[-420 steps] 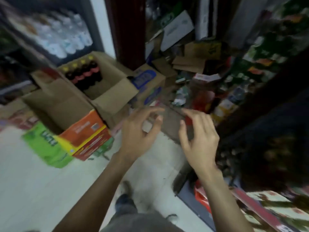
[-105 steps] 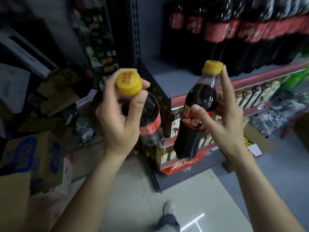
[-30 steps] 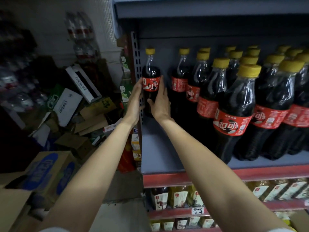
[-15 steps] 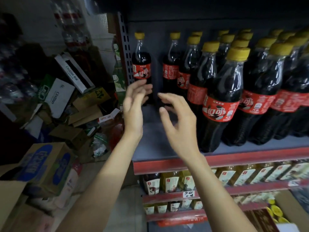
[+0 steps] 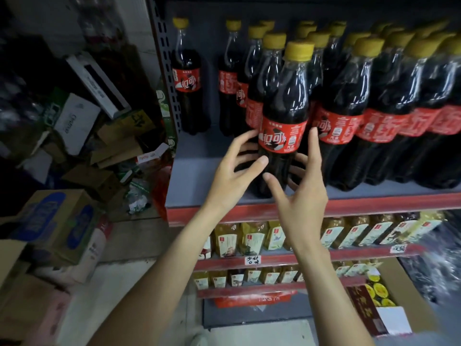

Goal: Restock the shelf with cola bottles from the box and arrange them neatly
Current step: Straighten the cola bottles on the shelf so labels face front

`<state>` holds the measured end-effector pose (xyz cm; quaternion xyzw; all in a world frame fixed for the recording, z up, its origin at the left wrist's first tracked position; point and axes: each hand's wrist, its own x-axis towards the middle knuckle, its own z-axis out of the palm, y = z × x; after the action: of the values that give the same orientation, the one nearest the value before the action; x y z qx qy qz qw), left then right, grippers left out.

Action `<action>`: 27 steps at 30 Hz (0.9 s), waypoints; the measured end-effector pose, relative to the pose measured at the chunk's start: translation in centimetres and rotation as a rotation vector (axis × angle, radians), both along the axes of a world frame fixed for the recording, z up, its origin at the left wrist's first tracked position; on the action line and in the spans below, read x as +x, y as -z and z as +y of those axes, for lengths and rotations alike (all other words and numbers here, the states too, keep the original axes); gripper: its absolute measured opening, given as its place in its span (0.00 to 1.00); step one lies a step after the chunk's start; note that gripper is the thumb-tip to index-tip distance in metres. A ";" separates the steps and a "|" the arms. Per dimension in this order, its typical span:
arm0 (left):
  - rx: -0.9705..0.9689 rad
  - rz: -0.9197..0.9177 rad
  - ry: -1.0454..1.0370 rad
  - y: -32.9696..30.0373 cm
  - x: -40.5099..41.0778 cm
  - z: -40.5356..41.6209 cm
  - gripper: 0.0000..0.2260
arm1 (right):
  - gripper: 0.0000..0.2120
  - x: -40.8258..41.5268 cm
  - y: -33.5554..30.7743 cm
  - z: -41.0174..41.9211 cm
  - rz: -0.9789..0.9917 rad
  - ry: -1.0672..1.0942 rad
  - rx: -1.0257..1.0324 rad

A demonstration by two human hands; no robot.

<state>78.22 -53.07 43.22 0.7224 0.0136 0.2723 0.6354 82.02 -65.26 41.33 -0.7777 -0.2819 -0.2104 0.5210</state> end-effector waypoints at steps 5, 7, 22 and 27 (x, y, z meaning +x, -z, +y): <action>-0.036 -0.076 -0.119 -0.1 -1.9 0.8 0.21 | 0.47 0.1 -0.8 1.6 -0.001 -0.175 -0.077; -0.036 -0.082 -0.194 0.0 -2.9 2.1 0.22 | 0.48 -0.3 -1.2 3.2 -0.012 -0.242 -0.117; 0.047 0.106 -0.393 -1.0 2.1 14.0 0.34 | 0.47 5.0 -3.0 17.5 0.093 -0.359 -0.245; 0.039 0.087 -0.403 -1.0 2.9 15.1 0.33 | 0.49 6.0 -2.8 18.7 0.120 -0.356 -0.239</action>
<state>81.13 -38.01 44.24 0.7282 0.1799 0.3627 0.5530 87.97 -46.57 44.09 -0.7830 -0.4062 -0.0334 0.4699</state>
